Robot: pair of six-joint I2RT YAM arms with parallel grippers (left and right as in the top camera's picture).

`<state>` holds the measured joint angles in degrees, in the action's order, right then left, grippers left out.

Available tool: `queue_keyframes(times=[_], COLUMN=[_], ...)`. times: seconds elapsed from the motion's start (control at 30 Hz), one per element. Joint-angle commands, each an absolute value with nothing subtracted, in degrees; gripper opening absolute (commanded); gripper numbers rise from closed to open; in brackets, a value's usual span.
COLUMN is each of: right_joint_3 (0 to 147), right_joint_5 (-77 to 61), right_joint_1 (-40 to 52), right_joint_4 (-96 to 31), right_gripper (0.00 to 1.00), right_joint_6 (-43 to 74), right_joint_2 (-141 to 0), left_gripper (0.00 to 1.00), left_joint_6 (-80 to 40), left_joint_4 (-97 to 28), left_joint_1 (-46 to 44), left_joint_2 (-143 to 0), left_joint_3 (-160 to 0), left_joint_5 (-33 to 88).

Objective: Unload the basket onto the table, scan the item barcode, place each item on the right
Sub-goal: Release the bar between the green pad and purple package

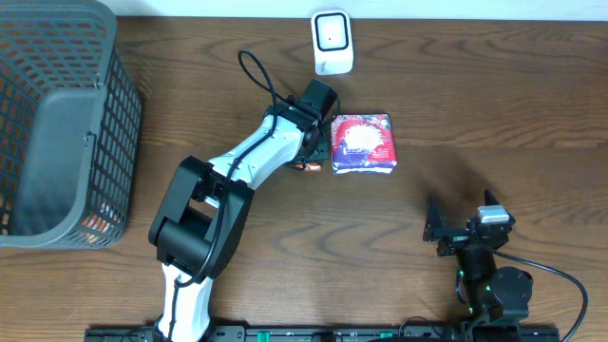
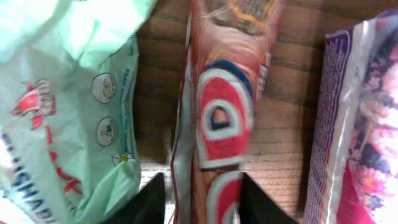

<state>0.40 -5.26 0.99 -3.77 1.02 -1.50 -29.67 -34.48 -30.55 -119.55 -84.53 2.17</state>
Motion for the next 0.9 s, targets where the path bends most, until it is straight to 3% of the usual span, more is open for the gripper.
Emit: queue_keyframes(times=[0.0, 0.23, 0.4, 0.87], right_joint_3=[0.3, 0.3, 0.3, 0.3], right_joint_5=[-5.0, -5.0, -5.0, -5.0], right_joint_1=[0.8, 0.8, 0.8, 0.8], right_joint_4=[-4.0, -4.0, -4.0, -4.0], right_gripper=[0.99, 0.99, 0.99, 0.99], right_joint_6=[1.7, 1.7, 1.7, 1.7], right_joint_2=[-1.4, -1.4, -1.4, -1.4], left_gripper=[0.4, 0.46, 0.62, 0.63], left_joint_6=[-29.0, -29.0, -29.0, -22.4], left_joint_4=[-34.7, -34.9, -34.8, -37.4], left_joint_1=[-30.7, -30.6, -30.5, -28.8], left_joint_2=[-120.3, -114.0, -105.3, -83.5], left_joint_3=[-84.6, -84.7, -84.7, -84.7], left_joint_5=[1.0, 1.0, 1.0, -5.1])
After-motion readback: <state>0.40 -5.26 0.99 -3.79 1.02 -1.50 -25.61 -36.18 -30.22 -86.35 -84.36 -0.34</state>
